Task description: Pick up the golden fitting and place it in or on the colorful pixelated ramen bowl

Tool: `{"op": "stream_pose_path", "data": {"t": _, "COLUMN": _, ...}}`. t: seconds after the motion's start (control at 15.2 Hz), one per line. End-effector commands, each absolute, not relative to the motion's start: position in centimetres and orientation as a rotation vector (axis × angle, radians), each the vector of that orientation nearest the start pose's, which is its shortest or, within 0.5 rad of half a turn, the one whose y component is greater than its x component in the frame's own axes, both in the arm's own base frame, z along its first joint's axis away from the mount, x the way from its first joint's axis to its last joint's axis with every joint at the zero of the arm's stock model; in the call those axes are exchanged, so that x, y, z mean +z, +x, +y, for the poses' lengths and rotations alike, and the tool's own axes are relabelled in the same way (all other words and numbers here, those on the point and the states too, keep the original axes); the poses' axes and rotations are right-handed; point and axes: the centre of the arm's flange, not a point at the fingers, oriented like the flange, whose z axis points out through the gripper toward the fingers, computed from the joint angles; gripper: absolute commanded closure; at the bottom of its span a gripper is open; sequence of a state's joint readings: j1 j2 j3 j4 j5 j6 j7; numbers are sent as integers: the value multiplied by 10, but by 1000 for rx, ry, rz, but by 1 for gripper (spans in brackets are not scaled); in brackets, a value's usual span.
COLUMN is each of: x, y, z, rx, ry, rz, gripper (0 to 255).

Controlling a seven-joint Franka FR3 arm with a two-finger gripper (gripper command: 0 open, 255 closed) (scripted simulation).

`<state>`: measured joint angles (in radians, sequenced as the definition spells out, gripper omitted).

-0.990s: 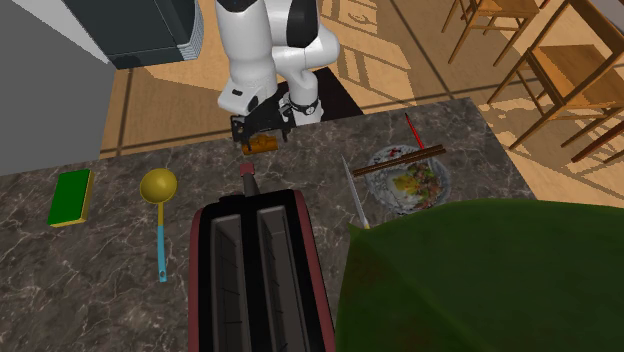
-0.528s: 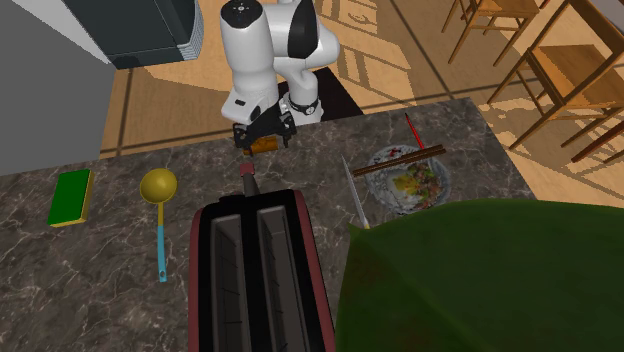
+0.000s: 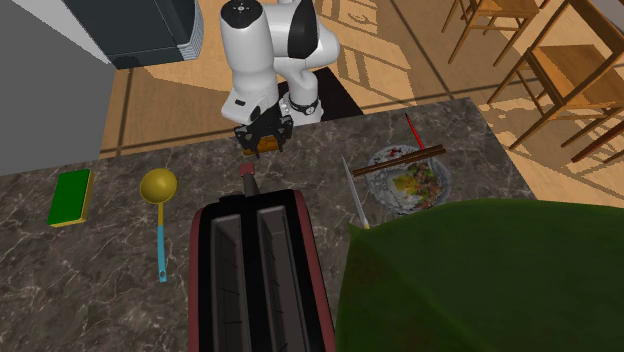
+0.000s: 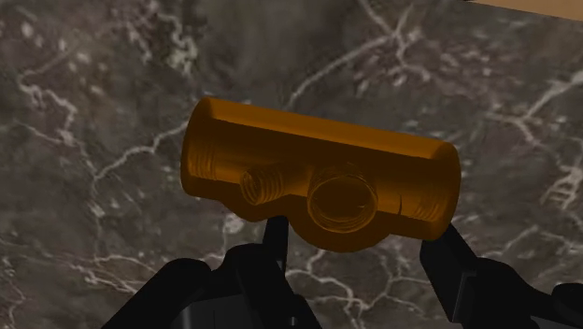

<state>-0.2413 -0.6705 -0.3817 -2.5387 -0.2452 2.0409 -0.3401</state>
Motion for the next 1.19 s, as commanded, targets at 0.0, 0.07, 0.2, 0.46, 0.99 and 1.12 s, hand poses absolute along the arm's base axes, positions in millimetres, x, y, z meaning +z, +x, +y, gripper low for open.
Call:
{"op": "stream_pose_path", "data": {"t": 0.0, "x": 489, "y": 291, "z": -236, "rx": -215, "ry": -3184, "rz": 202, "gripper": 255}}
{"op": "stream_pose_path", "data": {"t": 0.07, "x": 489, "y": 291, "z": -236, "rx": -215, "ry": -3184, "rz": 202, "gripper": 255}}
{"op": "stream_pose_path", "data": {"t": 0.2, "x": 489, "y": 291, "z": -236, "rx": -215, "ry": -3184, "rz": 202, "gripper": 255}}
{"op": "stream_pose_path", "data": {"t": 0.46, "x": 499, "y": 291, "z": -236, "rx": -215, "ry": -3184, "rz": 202, "gripper": 255}}
{"op": "stream_pose_path", "data": {"t": 0.99, "x": 541, "y": 291, "z": -236, "rx": -215, "ry": -3184, "rz": 202, "gripper": 255}}
{"op": "stream_pose_path", "data": {"t": 1.12, "x": 552, "y": 291, "z": -236, "rx": -215, "ry": -3184, "rz": 202, "gripper": 255}}
